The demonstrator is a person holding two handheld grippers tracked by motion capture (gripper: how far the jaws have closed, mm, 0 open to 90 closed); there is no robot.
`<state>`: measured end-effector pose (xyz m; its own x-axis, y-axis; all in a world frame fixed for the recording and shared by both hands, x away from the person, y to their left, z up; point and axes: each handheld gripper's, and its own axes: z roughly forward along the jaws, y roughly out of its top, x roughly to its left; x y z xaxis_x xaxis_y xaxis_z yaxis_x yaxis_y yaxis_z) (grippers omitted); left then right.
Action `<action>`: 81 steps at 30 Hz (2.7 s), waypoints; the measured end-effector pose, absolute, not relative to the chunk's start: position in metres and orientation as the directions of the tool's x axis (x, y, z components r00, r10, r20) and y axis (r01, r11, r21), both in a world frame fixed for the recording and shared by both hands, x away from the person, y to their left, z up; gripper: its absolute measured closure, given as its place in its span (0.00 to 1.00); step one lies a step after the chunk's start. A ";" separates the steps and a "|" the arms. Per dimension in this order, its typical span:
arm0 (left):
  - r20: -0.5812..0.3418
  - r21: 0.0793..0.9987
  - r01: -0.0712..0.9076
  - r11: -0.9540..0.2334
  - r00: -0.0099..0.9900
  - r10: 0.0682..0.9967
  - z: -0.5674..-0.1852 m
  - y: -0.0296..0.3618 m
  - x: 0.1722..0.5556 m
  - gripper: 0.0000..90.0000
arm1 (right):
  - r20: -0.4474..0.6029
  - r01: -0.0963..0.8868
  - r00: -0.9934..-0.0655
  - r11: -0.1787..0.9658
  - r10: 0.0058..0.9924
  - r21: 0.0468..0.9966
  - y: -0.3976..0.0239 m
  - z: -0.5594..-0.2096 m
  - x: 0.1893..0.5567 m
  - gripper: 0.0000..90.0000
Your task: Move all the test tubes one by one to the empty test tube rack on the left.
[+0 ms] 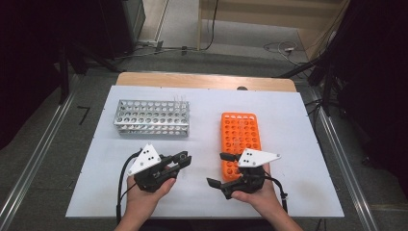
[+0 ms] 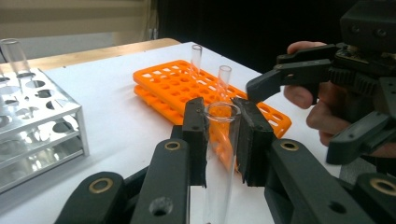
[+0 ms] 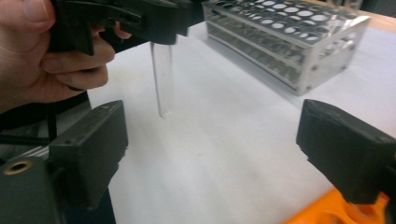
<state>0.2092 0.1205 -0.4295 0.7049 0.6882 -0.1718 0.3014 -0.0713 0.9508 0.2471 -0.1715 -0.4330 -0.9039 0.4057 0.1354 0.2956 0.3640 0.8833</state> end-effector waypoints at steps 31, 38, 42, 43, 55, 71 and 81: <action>-0.155 0.961 0.275 -0.030 0.625 0.765 -0.411 0.148 0.257 0.84 | 0.134 0.359 -0.808 0.299 0.574 0.884 -0.285 -0.442 0.248 0.00; -0.152 0.961 0.275 -0.025 0.602 0.784 -0.409 0.153 0.274 0.84 | 0.138 0.360 -0.800 0.283 0.584 0.889 -0.294 -0.442 0.249 0.00; -0.153 0.960 0.278 -0.018 0.582 0.799 -0.407 0.158 0.287 0.84 | 0.145 0.368 -0.792 0.275 0.593 0.888 -0.299 -0.444 0.251 0.00; -0.156 0.960 0.280 -0.015 0.577 0.802 -0.407 0.159 0.290 0.84 | 0.151 0.375 -0.787 0.270 0.598 0.887 -0.300 -0.444 0.252 0.00; -0.155 0.963 0.269 0.004 0.543 0.825 -0.398 0.165 0.324 0.84 | 0.158 0.390 -0.776 0.267 0.611 0.881 -0.305 -0.449 0.256 0.00; -0.134 0.967 0.254 0.007 0.486 0.864 -0.389 0.167 0.364 0.84 | 0.165 0.393 -0.773 0.259 0.612 0.882 -0.307 -0.450 0.257 0.00; -0.139 0.966 0.258 0.022 0.446 0.884 -0.394 0.169 0.391 0.84 | 0.165 0.394 -0.773 0.260 0.613 0.882 -0.307 -0.451 0.258 0.00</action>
<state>0.3912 0.1687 -0.3936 0.4463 0.8840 -0.1394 0.2578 0.0222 0.9659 0.2579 -0.3072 -0.4505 -0.7730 0.6126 0.1646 0.3939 0.2601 0.8816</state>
